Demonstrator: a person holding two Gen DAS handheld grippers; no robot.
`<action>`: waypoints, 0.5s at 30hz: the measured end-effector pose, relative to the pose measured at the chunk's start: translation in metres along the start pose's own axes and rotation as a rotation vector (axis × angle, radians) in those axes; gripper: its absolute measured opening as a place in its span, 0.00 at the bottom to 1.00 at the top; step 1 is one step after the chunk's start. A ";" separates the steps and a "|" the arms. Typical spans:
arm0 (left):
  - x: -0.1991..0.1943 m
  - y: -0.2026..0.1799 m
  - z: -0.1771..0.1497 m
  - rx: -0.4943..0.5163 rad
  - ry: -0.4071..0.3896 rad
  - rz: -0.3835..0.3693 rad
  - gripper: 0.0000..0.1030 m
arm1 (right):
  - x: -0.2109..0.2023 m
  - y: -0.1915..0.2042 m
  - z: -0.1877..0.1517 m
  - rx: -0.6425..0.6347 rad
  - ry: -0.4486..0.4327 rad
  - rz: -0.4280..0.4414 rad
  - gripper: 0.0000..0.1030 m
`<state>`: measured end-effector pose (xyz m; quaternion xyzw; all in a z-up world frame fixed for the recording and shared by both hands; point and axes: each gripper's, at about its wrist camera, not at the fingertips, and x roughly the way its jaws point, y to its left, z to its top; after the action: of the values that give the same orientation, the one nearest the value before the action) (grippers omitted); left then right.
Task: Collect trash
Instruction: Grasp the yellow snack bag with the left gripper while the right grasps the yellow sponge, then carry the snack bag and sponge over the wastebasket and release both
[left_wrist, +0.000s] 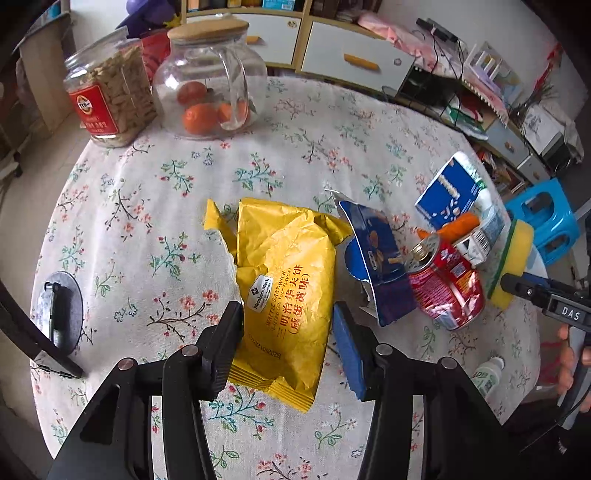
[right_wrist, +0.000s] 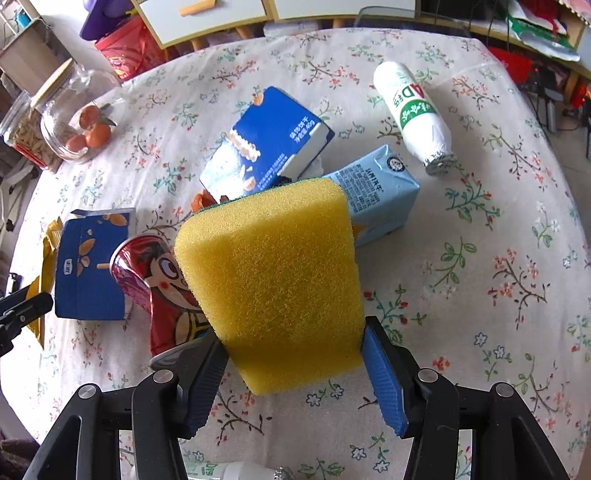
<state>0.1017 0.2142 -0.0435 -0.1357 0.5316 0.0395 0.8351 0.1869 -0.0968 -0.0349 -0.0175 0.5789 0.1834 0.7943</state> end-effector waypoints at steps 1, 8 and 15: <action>-0.003 -0.001 0.001 -0.003 -0.006 -0.007 0.51 | -0.002 -0.001 0.001 0.004 -0.005 0.005 0.60; -0.017 -0.017 0.008 0.014 -0.049 -0.021 0.51 | -0.016 -0.015 0.004 0.044 -0.038 0.021 0.60; -0.024 -0.047 0.015 0.037 -0.082 -0.063 0.49 | -0.030 -0.038 0.005 0.100 -0.065 0.025 0.60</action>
<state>0.1144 0.1749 -0.0071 -0.1351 0.4928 0.0087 0.8595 0.1955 -0.1394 -0.0127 0.0351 0.5615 0.1646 0.8102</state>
